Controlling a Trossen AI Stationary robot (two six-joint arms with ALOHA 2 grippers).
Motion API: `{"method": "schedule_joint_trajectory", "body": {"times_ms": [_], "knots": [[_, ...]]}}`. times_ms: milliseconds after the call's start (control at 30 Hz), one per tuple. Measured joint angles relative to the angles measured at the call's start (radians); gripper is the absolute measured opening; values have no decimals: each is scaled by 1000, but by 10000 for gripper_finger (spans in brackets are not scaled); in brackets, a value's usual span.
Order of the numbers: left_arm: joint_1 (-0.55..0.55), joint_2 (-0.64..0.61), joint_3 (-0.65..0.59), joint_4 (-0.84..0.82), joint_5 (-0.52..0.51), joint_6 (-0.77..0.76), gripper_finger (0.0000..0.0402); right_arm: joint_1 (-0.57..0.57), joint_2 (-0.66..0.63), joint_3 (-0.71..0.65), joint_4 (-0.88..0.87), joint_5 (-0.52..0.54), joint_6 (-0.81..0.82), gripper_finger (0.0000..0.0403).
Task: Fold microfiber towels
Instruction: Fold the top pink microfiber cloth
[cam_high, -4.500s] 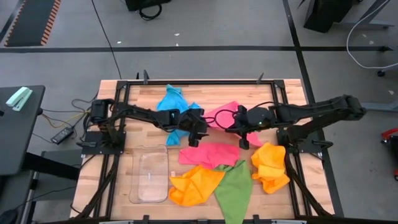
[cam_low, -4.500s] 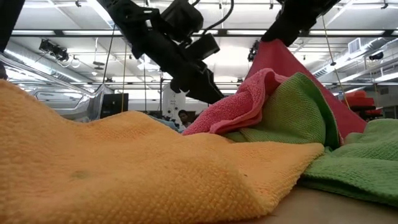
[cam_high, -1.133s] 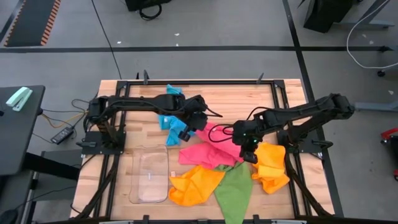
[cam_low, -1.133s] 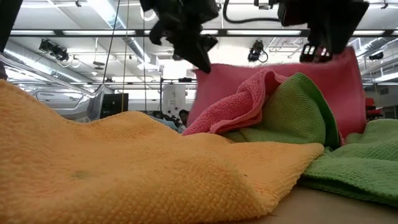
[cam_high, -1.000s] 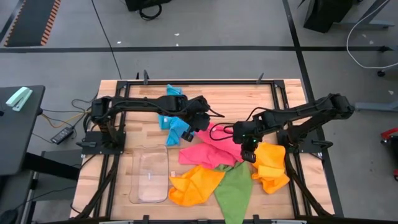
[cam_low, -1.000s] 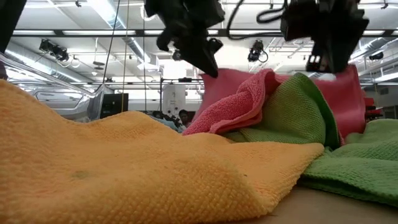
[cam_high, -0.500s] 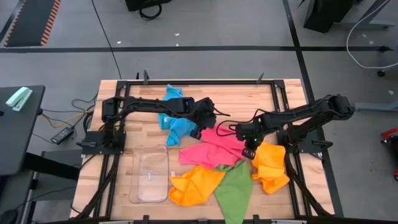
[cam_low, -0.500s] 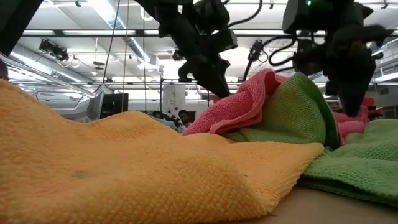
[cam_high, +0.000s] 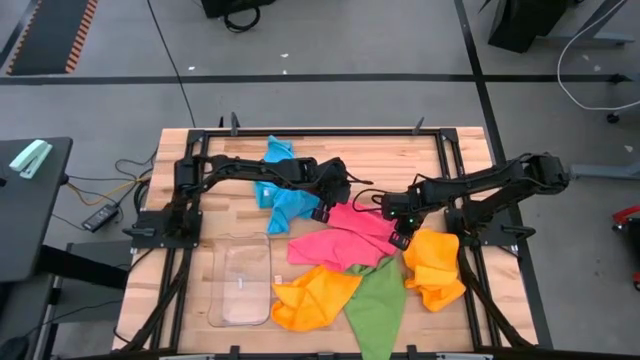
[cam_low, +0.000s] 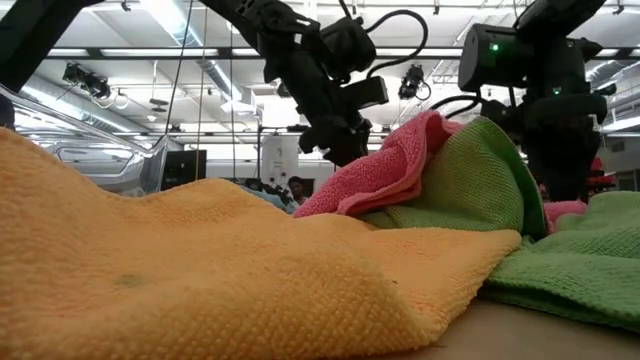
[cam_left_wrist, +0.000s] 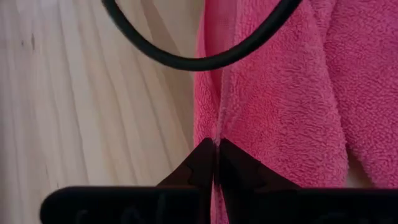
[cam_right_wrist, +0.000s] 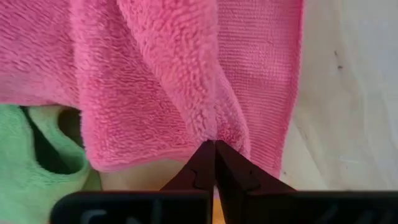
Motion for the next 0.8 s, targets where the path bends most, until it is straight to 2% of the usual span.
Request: {"method": "schedule_joint_trajectory", "body": {"times_ms": [200, 367, 533, 600, 700, 800], "knots": [[11, 0, 0, -6, -7, -47, 35, -17, 0, -12, -15, 0, -9, 86], [11, -13, 0, -7, -76, -49, 79, -34, 0, 18, -105, 5, -5, 124], [8, -31, 0, -53, -77, -49, 128, -43, 0, 72, -188, 12, -18, 134], [3, -31, 0, -90, -45, -49, 142, -43, 0, 100, -223, 12, -31, 135], [-9, -21, 1, -146, 19, -53, 154, -43, 0, 145, -241, 17, -64, 135], [-21, 10, 0, -187, 27, -74, 157, -36, -1, 176, -195, 66, -107, 134]]}}
